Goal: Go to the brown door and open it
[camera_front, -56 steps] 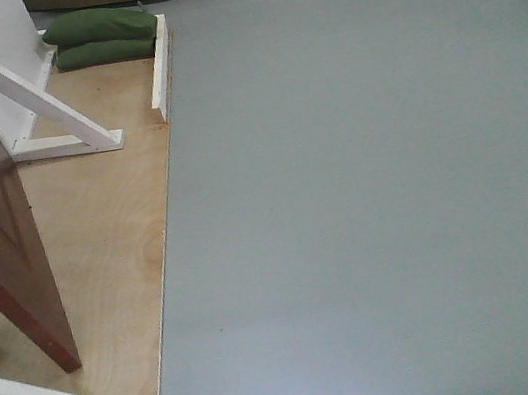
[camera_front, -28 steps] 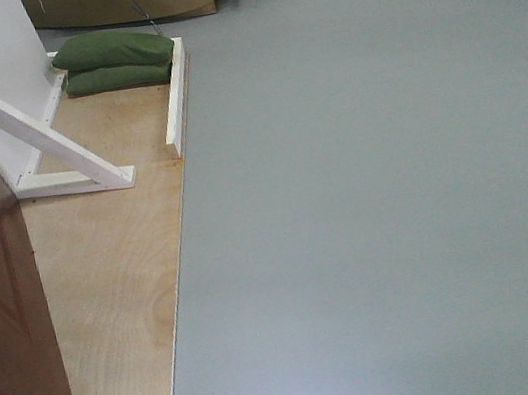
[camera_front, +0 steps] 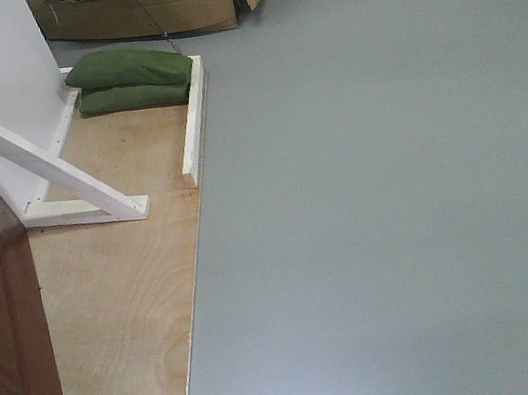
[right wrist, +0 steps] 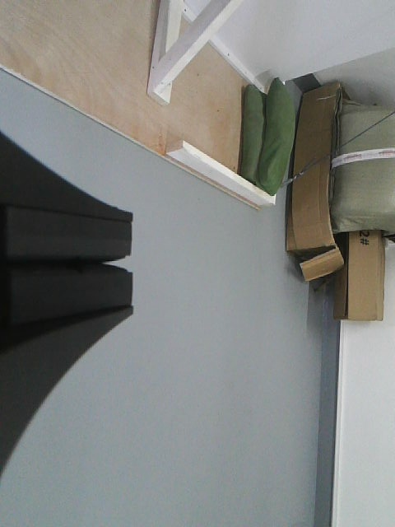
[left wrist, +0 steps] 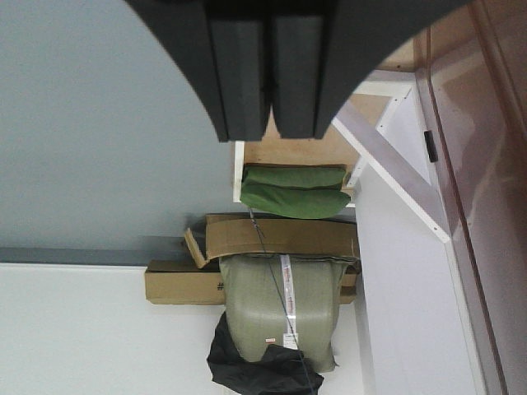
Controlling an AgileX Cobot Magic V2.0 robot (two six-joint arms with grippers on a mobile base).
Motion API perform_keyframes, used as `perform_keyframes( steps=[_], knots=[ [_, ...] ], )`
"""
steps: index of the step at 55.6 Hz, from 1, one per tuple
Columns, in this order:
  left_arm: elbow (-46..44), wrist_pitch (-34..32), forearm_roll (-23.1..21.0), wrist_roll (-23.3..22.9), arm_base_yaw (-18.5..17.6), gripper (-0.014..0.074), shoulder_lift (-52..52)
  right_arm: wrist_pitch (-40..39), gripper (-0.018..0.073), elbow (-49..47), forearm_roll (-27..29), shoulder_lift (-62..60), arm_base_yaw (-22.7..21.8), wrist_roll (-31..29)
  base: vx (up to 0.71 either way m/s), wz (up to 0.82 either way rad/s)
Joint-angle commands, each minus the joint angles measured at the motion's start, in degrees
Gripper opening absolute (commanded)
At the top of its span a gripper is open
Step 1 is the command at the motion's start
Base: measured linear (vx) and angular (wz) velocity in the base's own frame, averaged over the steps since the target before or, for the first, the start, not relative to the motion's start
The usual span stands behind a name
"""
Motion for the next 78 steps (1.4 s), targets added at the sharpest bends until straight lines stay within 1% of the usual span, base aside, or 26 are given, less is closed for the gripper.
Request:
perform_keyframes(
  steps=[1, 22, 61, 63, 65, 66, 67, 72, 74, 78],
  knots=[
    [-1.3, -4.6, 0.0, -0.4, -0.1, -0.0006, -0.8, -4.7, 0.0, 0.2, -0.2, -0.3, 0.1, -0.4, 0.25, 0.09],
    [-1.3, -4.6, 0.0, -0.4, -0.1, -0.0006, -0.8, -4.7, 0.0, 0.2, -0.2, -0.3, 0.1, -0.4, 0.16, 0.07],
    [-1.3, -4.6, 0.2, -0.1, -0.1, -0.0006, -0.8, -4.7, 0.0, 0.2, -0.2, -0.3, 0.1, -0.4, 0.01, 0.01],
    [-1.3, -4.8, 0.8, 0.4, -0.1, -0.0006, -0.8, -4.7, 0.0, 0.2, -0.2, -0.3, 0.1, -0.4, 0.0, 0.0],
    [-1.3, -4.9, 2.7, 1.8, -0.1, -0.0006, -0.8, -4.7, 0.0, 0.2, -0.2, -0.3, 0.1, -0.4, 0.0, 0.0],
    [-1.3, -4.8, 4.7, 3.0, -0.1, -0.0006, -0.8, -4.7, 0.0, 0.2, -0.2, -0.3, 0.1, -0.4, 0.0, 0.0],
    [-1.3, -4.8, 5.7, 3.8, -0.1, -0.0006, -0.8, -4.7, 0.0, 0.2, -0.2, -0.3, 0.1, -0.4, 0.0, 0.0],
    [-1.3, -4.7, 10.2, 5.4, -0.1, -0.0006, -0.8, -4.6, 0.0, 0.2, -0.2, -0.3, 0.1, -0.4, 0.0, 0.0],
    [-1.3, -4.4, 11.0, 5.6, -0.1, -0.0006, -0.8, -4.4, 0.0, 0.2, -0.2, -0.3, 0.1, -0.4, 0.0, 0.0],
    [-1.6, -4.9, 10.7, 5.5, -0.1, -0.0006, -0.7, -4.5, 0.0, 0.2, -0.2, -0.3, 0.1, -0.4, 0.0, 0.0]
  ],
)
